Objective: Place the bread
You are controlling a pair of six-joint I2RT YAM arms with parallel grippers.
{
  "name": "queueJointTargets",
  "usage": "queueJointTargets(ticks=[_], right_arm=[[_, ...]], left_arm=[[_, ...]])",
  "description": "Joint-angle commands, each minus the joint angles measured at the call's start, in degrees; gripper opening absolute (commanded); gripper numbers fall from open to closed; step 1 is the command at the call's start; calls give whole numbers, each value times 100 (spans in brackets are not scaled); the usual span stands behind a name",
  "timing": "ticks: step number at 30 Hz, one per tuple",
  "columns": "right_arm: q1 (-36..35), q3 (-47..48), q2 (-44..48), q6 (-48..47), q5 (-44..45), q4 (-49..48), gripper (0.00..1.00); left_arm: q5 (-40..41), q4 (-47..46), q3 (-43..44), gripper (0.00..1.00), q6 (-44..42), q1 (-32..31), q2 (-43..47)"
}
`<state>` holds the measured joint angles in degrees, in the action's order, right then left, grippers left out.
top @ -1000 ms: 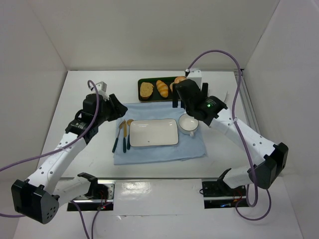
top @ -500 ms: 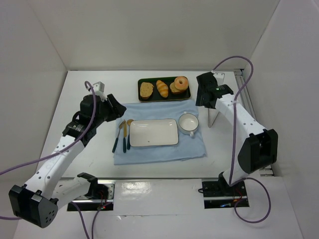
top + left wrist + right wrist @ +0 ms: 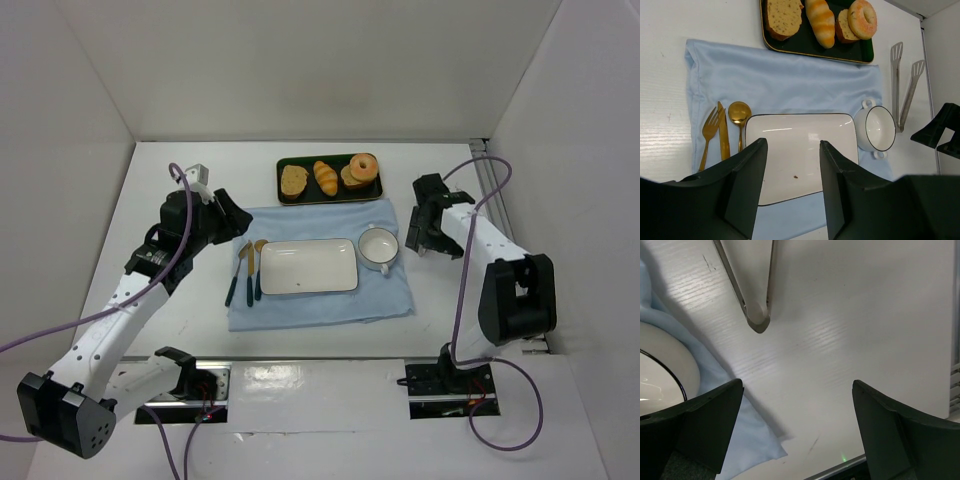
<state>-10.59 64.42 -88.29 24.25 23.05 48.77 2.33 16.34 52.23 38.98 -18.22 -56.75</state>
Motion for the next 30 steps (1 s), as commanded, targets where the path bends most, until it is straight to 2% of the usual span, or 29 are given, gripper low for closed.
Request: queueJointTargets(ticks=[1,8,13,24,30], right_arm=[[267,-114,-74,89,-398,-500,96],[601,-18,-565,36,-951,-966,93],[602,176,-900,-17,-951,-1028,93],[716,642,-1524,-17,-696,-1317,86],[839,1238,-1972,45,-749,-1371,83]], left_arm=[[22,-175,-20,59,-110,-24,129],[74,-175,-20,59,-110,-24,129],[75,-175,-20,59,-110,-24,129],[75,-175,-20,59,-110,-24,24],[75,-175,-20,59,-110,-24,24]])
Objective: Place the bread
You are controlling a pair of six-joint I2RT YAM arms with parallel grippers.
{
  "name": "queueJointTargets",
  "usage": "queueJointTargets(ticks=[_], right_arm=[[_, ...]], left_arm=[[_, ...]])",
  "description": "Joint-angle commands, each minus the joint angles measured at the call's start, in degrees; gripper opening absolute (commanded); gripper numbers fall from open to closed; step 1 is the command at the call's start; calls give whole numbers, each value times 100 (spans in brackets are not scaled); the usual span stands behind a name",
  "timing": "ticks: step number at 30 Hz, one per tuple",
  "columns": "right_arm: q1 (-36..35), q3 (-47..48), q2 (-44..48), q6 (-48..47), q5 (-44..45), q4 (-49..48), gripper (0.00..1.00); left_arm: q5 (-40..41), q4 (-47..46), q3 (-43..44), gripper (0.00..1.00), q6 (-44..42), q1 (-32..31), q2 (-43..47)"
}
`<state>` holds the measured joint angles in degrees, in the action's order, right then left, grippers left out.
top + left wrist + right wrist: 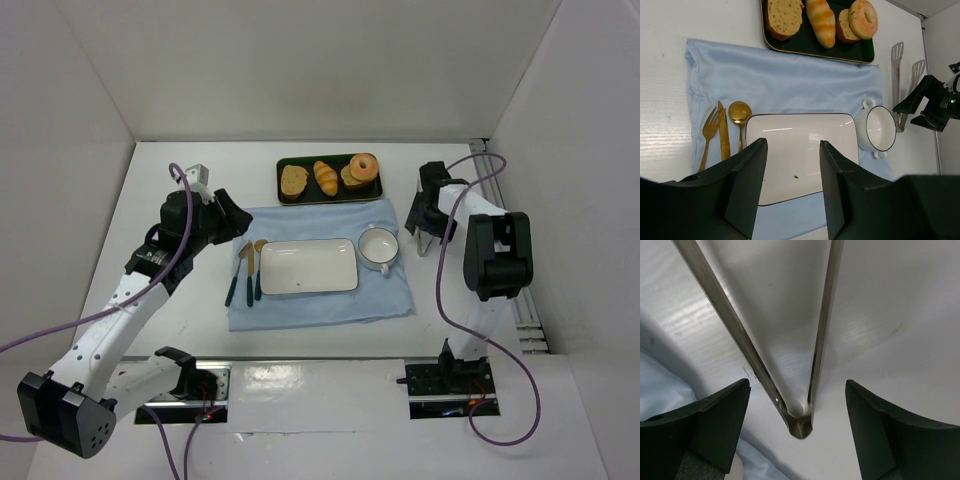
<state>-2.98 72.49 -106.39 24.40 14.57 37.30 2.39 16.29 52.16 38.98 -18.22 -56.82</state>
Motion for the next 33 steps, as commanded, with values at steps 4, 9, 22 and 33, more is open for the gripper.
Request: queueJointTargets(ticks=[4,9,22,33], right_arm=[[193,784,-548,29,99,-223,82],[246,1083,-909,29,99,-223,80],[298,1189,-1349,29,-191,-276,71],[351,1189,-1042,-23,-253,-329,55]], left_arm=[[121,-109,-13,59,-110,-24,83],[174,-47,-13,59,-110,-24,83],[288,58,40,59,-163,-24,136],[288,5,92,59,-216,-24,30]])
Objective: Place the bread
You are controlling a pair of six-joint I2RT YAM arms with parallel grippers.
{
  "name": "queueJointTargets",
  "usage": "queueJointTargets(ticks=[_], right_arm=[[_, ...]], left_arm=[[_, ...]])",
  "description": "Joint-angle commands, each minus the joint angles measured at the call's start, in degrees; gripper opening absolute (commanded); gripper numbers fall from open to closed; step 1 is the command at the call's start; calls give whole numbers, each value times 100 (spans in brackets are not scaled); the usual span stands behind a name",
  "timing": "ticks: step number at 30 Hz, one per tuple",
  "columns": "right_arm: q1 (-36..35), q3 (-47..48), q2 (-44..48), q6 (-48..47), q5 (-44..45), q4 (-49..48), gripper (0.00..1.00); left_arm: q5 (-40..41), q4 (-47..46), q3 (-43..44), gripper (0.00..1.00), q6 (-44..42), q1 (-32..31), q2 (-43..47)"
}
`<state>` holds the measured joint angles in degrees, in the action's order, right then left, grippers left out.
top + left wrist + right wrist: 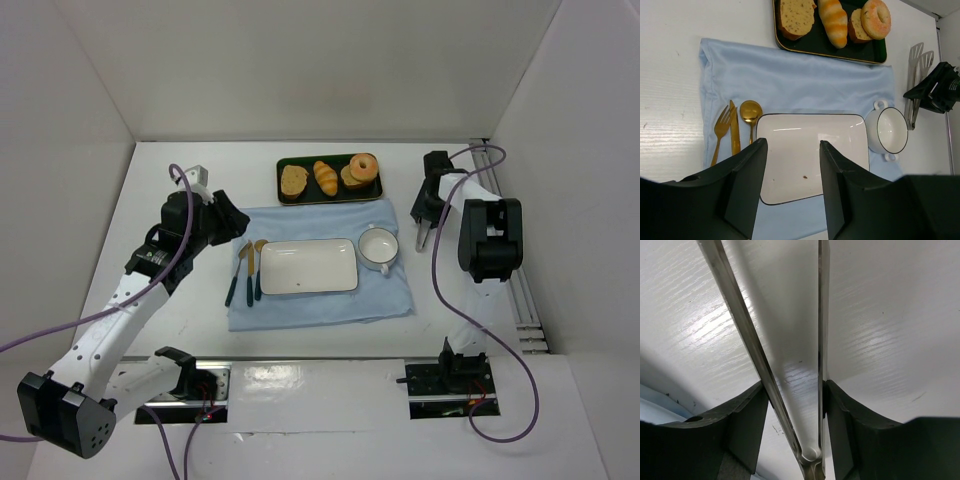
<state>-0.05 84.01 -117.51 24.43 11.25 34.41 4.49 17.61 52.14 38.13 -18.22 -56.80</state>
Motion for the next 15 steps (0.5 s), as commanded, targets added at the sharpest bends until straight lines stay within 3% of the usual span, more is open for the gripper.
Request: queueJointTargets(ticks=[1,9,15], right_arm=[[58,37,210,-26,158,-40,54],[58,949,984,-43,290,240,54],[-74,1942,1301,-316,-192,496,54]], left_arm=[[78,-126,95,59,-130,-24,28],[78,-179,95,59,-78,-24,28],[78,-179,-10,59,-78,-24,81]])
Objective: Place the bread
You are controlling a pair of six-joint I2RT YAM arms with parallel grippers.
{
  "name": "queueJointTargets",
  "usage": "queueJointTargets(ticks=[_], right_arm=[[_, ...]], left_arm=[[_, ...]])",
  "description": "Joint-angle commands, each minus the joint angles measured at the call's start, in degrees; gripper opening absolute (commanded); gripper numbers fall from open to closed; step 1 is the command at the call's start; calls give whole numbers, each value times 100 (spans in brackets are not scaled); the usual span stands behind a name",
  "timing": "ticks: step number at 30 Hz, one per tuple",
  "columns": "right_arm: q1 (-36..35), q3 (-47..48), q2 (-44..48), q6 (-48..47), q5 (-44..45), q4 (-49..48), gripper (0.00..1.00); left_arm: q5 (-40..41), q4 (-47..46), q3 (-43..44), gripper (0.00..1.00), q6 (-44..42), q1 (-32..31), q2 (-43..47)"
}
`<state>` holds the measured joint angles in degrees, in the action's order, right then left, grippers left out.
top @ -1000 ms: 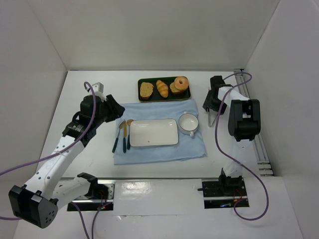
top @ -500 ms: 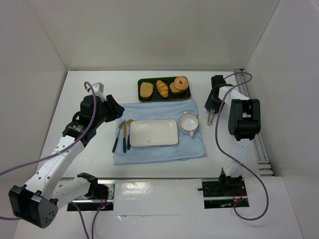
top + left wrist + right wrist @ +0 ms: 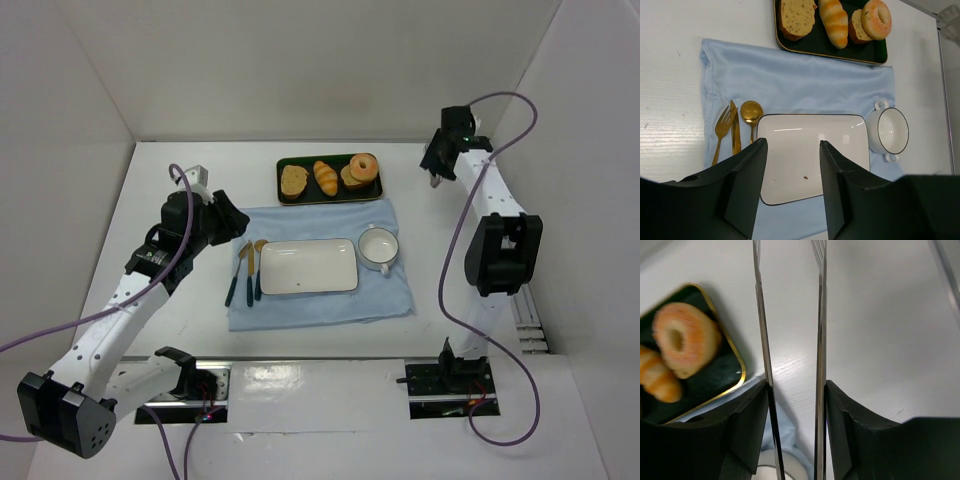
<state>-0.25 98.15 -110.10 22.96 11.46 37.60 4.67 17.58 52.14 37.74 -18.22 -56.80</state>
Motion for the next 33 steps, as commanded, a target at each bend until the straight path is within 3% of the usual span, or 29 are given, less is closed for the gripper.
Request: queueJointTargets(ticks=[1,10,17,33], right_arm=[[-124,582,621,-169,-345,177,54],[-1098,942,833,-573,-1118,256,54],[-1864,1198,499,-863,-1761,485,54],[-2647,785,-283,-1092,-1138,142,53]], left_arm=[[61,-176,-11,59,-38,-24,81],[236,-229,-187,59,-38,-24,380],[236,-299,-406,59,-38,-24,573],[289,-405,-512,59,14,-24,679]])
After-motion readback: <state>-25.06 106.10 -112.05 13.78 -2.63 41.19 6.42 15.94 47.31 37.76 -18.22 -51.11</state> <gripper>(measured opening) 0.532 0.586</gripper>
